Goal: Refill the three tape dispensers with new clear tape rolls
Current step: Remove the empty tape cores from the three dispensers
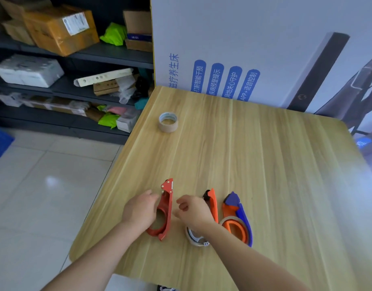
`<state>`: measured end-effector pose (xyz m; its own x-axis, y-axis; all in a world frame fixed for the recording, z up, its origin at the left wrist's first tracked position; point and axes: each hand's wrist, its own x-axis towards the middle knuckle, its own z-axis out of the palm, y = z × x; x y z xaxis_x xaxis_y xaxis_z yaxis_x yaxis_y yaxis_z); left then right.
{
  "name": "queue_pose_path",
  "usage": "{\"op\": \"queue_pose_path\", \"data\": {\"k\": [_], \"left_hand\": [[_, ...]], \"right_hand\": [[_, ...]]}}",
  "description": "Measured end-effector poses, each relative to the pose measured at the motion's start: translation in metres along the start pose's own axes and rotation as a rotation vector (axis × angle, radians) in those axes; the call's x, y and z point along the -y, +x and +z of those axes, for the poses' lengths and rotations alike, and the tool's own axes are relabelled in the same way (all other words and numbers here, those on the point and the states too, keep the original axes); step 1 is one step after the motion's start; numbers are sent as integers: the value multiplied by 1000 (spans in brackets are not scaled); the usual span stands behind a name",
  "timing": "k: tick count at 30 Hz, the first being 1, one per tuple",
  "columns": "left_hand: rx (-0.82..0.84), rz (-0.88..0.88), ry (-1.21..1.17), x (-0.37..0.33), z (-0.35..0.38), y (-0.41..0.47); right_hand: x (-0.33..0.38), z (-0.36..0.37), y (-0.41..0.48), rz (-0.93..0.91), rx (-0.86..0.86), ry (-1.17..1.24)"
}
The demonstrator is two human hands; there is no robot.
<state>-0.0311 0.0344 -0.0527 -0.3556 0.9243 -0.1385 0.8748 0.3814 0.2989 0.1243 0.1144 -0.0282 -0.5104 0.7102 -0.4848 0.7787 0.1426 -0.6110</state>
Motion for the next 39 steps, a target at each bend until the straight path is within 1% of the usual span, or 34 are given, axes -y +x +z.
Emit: {"op": "queue_pose_path", "data": {"k": [1,3,5,7,9,11,13,17,20,26,29,33,35,37,39], "left_hand": [[-80,69,-42,-8,-2,2],[-139,232,-135,-28,-5,3],[-73,332,-187,-47,-3,4],[90,353,-140,-64,5,3],[240,322,-96,-77,13,1],[344,284,-62,-88,21,0],[379,267,0,-94,25,1],[390,233,48,-99,26,8],[360,218,-21,-97,23,19],[230,100,-320,-104,-8,43],[165,28,-472,-115,-29,53],[72,-60,-633,-126,-54,67],[42,-89,-743,-133,-64,72],[-12,-86,-828,-143,-72,71],[-147,-40,-779,-153,-77,68]], "right_hand": [[-5,-6,-3,-9,-76,7],[-18,-19,-10,-21,-241,-49],[-32,-27,-18,15,-379,-75],[-44,-31,-24,87,-440,-69],[-52,-31,-28,178,-393,-70],[-57,-29,-29,263,-291,-74],[-60,-26,-30,303,-208,-77],[-65,-24,-30,329,-180,-44],[-62,-28,-30,318,-201,60],[-50,-54,-28,296,-306,482],[-46,-68,-25,260,-255,799],[-41,-88,-23,84,-114,1060],[-37,-101,-23,24,-68,1149],[-34,-115,-23,-5,-74,1206],[-30,-131,-23,-42,-82,1213]]}}
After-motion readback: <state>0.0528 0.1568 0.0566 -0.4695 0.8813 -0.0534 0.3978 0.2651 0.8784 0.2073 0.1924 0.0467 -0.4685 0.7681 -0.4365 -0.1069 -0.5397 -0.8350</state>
